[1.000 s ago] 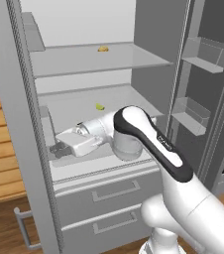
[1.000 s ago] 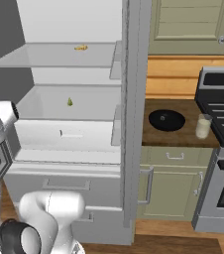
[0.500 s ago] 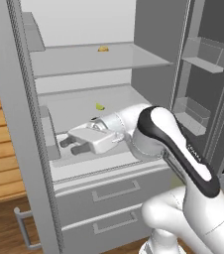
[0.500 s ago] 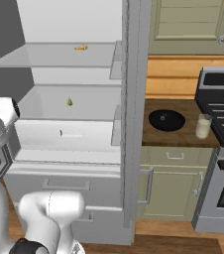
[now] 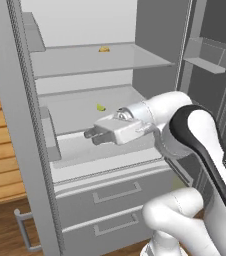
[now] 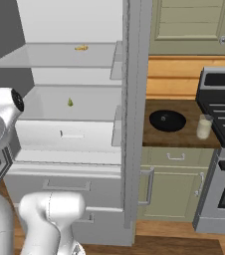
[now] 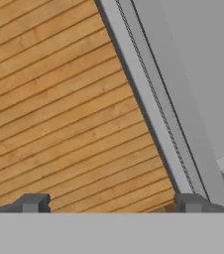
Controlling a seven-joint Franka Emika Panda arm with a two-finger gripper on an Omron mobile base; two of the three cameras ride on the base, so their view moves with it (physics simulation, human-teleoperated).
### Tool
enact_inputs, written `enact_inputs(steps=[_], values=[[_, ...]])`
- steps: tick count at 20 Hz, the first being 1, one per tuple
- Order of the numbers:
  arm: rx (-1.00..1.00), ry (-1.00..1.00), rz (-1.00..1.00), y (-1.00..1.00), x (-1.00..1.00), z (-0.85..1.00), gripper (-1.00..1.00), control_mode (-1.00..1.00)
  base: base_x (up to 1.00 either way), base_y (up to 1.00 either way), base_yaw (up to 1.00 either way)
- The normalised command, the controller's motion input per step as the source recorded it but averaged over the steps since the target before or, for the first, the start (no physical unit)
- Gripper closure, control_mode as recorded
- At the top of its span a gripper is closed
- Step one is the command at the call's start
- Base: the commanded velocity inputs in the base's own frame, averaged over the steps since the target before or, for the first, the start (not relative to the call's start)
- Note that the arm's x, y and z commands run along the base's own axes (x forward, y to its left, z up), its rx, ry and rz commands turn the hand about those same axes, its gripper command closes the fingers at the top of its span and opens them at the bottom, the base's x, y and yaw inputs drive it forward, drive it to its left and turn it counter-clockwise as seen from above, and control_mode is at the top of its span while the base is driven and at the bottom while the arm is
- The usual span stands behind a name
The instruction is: Grab a lemon wedge from the fridge and one ice cube from the ice bowl, and put them in the glass of lemonade.
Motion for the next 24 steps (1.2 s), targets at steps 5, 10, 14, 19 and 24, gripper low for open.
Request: enact_inputs(steps=[5,10,14,19,24], values=[[-0.35,0.18,-0.36,-0.17,0.4,0.07,-1.0,-1.0,0.0,0.0,0.0],[-0.42,0.32,-0.54,-0.37,0.87,-0.05,-1.0,-1.0,0.0,0.0,0.0],[-0.41,0.37,-0.52,-0.34,0.97,-0.25,-1.0,-1.0,0.0,0.0,0.0],[-0.28,0.25,-0.34,-0.23,1.0,-0.68,-1.0,-1.0,0.0,0.0,0.0],[-0.32,0.06,-0.15,-0.2,1.0,-0.42,-1.0,-1.0,0.0,0.0,0.0]])
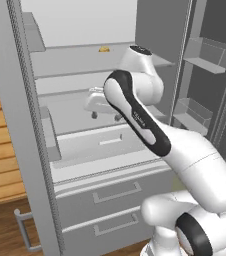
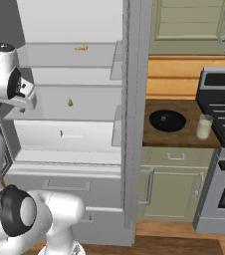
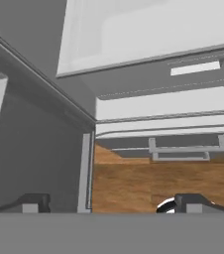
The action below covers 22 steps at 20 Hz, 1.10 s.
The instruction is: Grab a lemon wedge from the fridge and one ice cube from the ice bowl, and put them in the glass of lemonade.
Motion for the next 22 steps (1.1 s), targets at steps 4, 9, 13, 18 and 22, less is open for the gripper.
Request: enact_inputs(steps=[4,9,13,18,22], values=[[-0.32,0.04,-0.04,-0.08,0.99,-0.63,-1.0,-1.0,0.0,0.0,0.0],[0.0,-0.06,0.04,-0.26,0.92,-0.79,-1.0,-1.0,0.0,0.0,0.0],[0.02,-0.19,0.09,-0.1,0.93,-0.42,-1.0,-1.0,0.0,0.0,0.0],[0.02,-0.27,0.14,-0.05,0.53,-0.34,-1.0,-1.0,0.0,0.0,0.0],[0.02,-0.22,0.17,-0.18,0.3,-0.21,-1.0,-1.0,0.0,0.0,0.0]])
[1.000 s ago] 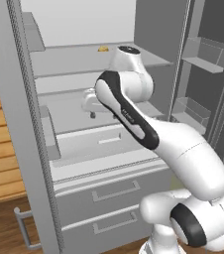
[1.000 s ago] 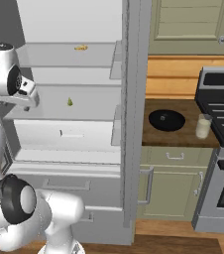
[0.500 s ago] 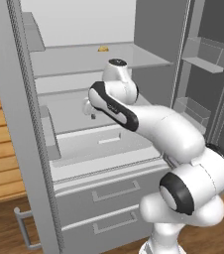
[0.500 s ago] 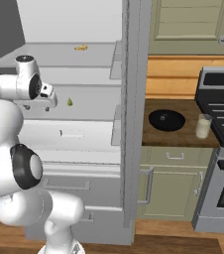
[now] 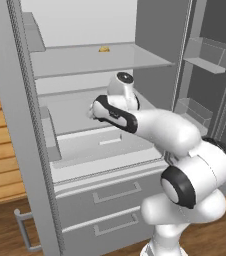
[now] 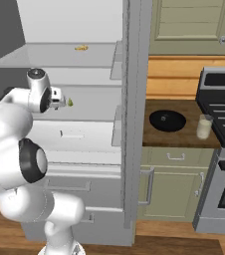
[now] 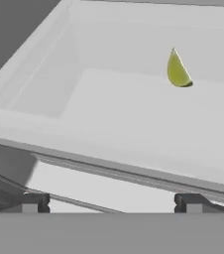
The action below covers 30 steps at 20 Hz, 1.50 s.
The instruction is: Grab a lemon wedge from the fridge and one ice cube from the ice bowl, and put them in the glass of lemonade.
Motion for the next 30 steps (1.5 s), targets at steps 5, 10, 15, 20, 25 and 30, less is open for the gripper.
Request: enact_inputs(steps=[5,10,15,20,25,30], values=[[-0.12,0.0,0.14,-0.25,0.56,0.0,-1.0,-1.0,0.0,0.0,0.0],[-0.1,0.0,0.03,-0.19,0.51,0.0,-1.0,-1.0,0.0,0.0,0.0],[-0.01,0.0,0.0,-0.04,0.3,-0.05,-1.0,-1.0,0.0,0.0,0.0],[0.0,0.0,0.0,-0.04,0.33,-0.25,-1.0,-1.0,0.0,0.0,0.0],[0.0,-0.01,0.0,-0.15,0.37,-0.1,-1.0,-1.0,0.0,0.0,0.0],[0.01,0.0,0.0,-0.04,0.52,0.0,-1.0,-1.0,0.0,0.0,0.0]])
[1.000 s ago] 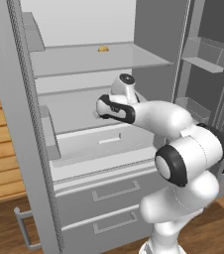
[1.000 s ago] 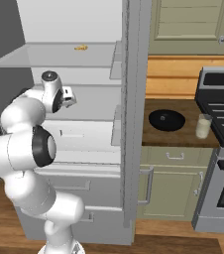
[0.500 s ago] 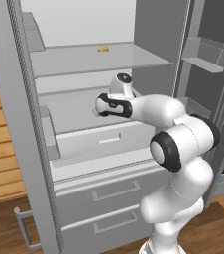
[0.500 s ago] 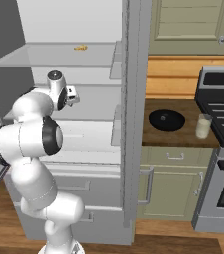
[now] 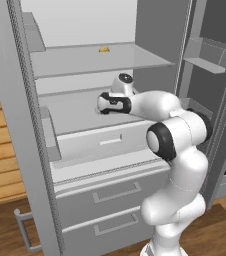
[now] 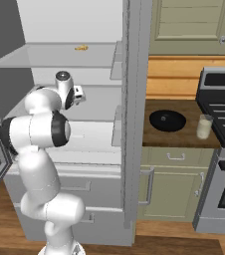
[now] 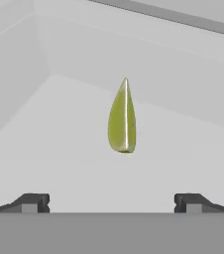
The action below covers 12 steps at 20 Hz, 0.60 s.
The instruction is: Grab a lemon wedge from the fridge and one ice cube from the ice bowl, and put them in the glass of lemonade.
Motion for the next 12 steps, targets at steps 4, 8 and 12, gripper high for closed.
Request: enact_inputs(steps=[4,8,12], values=[[0.0,0.0,0.0,0.0,0.63,0.0,-1.0,-1.0,0.0,0.0,0.0],[0.0,0.0,0.0,0.07,0.52,-0.01,-1.0,-1.0,0.0,0.0,0.0],[0.0,0.0,0.0,0.17,0.27,-0.02,-1.0,-1.0,0.0,0.0,0.0]])
